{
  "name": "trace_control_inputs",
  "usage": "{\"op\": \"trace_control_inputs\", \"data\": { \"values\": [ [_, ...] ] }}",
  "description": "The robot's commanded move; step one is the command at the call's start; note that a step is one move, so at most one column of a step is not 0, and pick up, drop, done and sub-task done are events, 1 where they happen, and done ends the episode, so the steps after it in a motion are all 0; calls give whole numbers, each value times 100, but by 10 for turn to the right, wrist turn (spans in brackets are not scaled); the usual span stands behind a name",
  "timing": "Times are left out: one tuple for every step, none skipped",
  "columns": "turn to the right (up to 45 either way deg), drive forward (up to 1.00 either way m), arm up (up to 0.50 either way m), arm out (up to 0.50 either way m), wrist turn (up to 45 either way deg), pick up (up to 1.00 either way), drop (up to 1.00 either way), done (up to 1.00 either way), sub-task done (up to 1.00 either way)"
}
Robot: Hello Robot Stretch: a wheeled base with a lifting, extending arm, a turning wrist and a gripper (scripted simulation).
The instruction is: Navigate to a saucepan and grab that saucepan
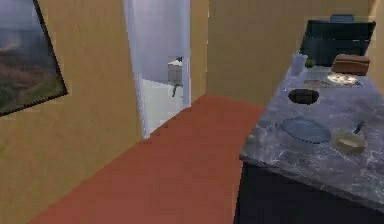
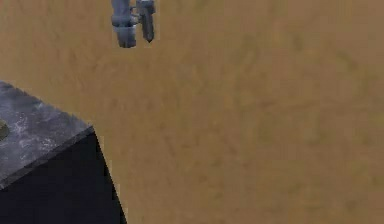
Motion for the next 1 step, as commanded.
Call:
{"op": "trace_control_inputs", "data": {
  "values": [
    [360,0,0,0,0,0,0,0,0]
  ]
}}
